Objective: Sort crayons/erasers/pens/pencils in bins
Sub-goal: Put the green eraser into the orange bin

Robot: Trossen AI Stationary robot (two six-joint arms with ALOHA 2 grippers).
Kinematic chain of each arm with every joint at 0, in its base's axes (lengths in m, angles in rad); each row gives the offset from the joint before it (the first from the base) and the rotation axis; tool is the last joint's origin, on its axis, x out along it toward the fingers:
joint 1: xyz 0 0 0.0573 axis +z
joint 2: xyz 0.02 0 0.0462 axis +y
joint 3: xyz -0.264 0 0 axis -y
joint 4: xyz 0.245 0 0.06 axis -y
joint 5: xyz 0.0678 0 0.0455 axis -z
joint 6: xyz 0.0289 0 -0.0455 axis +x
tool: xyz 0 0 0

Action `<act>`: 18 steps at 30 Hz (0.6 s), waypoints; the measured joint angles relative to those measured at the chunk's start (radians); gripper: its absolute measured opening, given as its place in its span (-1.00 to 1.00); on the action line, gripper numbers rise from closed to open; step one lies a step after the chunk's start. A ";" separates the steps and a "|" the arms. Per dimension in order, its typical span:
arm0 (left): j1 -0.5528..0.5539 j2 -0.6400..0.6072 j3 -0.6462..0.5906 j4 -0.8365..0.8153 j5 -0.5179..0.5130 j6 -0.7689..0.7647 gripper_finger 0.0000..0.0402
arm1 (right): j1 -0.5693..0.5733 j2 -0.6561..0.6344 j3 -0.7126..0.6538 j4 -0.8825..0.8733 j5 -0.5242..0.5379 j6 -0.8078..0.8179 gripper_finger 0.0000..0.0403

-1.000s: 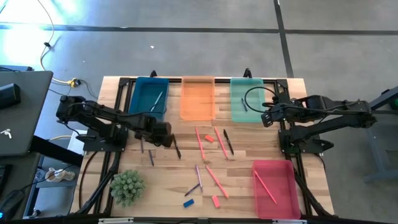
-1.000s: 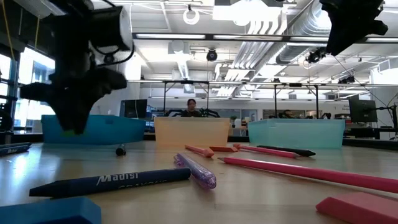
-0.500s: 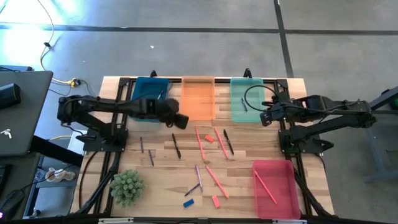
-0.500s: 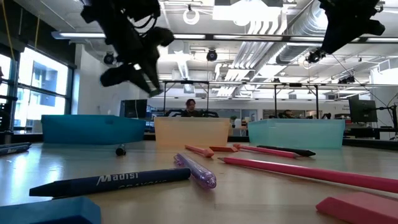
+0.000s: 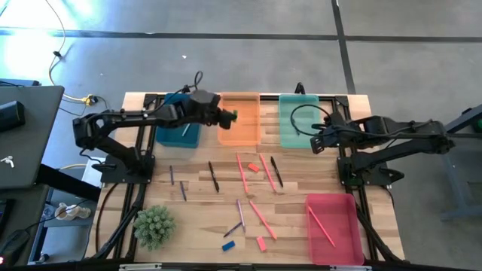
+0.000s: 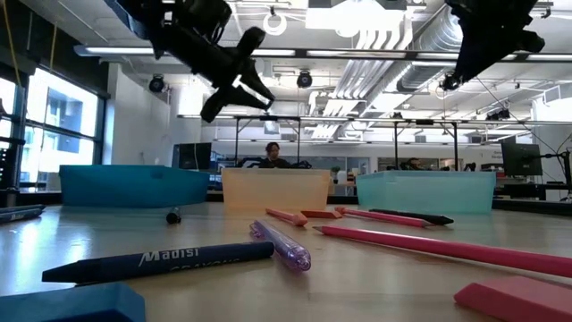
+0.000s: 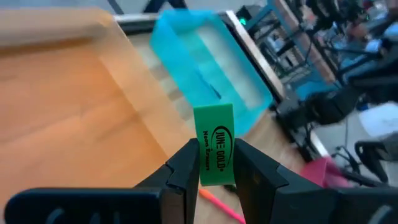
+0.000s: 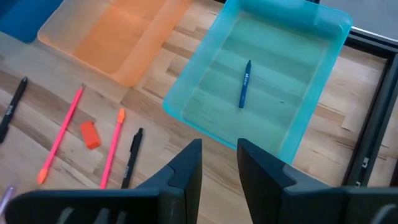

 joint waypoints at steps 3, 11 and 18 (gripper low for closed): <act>0.028 0.016 0.000 -0.013 0.004 0.000 -0.61 | 0.000 0.020 0.000 0.012 0.000 0.000 -0.53; 0.058 0.070 0.090 -0.133 0.059 0.040 -0.61 | 0.000 0.066 0.000 0.026 -0.002 0.000 -0.53; 0.058 0.163 0.280 -0.364 -0.043 0.139 -0.61 | 0.000 0.091 0.000 0.032 -0.014 0.001 -0.53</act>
